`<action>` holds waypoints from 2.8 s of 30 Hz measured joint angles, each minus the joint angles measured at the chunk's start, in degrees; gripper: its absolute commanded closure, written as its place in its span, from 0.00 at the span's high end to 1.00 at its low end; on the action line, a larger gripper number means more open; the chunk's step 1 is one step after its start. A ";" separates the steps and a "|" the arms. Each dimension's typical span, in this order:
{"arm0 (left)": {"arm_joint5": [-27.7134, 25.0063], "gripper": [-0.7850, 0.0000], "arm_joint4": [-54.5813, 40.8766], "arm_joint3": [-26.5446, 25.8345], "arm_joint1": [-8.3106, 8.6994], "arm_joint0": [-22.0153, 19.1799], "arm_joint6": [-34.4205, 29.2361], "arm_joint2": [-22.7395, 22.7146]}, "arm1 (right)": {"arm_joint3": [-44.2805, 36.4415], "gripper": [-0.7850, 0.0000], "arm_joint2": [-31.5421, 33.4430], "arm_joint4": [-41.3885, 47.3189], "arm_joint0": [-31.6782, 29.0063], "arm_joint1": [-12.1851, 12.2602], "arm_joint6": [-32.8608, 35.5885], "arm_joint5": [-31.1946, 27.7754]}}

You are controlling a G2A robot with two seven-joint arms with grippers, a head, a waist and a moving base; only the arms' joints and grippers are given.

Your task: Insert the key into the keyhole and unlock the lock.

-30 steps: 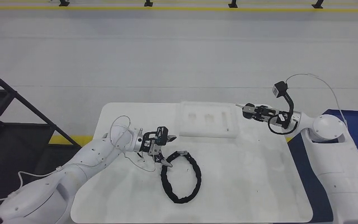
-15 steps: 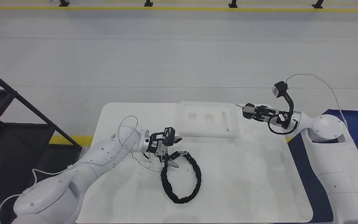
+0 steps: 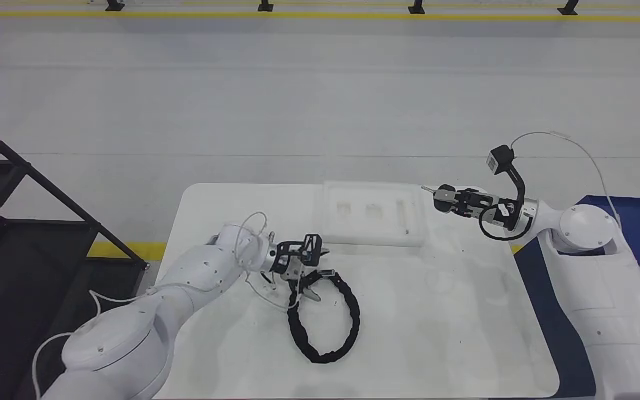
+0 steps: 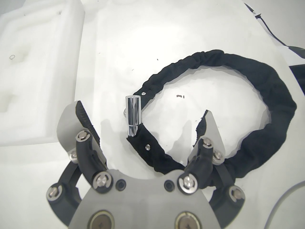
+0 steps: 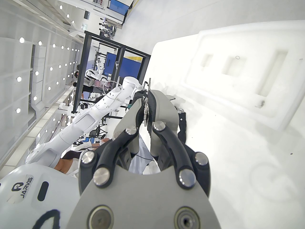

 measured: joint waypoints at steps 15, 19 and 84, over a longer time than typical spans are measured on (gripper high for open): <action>3.26 0.07 3.09 7.90 -4.67 -0.18 2.29 1.27 | 0.00 0.00 0.00 0.00 0.00 0.00 0.00 0.00; 3.59 0.00 3.35 9.57 -5.45 -0.42 2.46 1.27 | 0.00 0.00 0.00 0.00 0.00 0.00 0.00 0.00; 8.22 0.00 -3.95 -20.36 2.50 -9.24 14.70 -1.78 | -32.54 0.00 5.99 -18.58 -10.98 4.17 7.89 16.65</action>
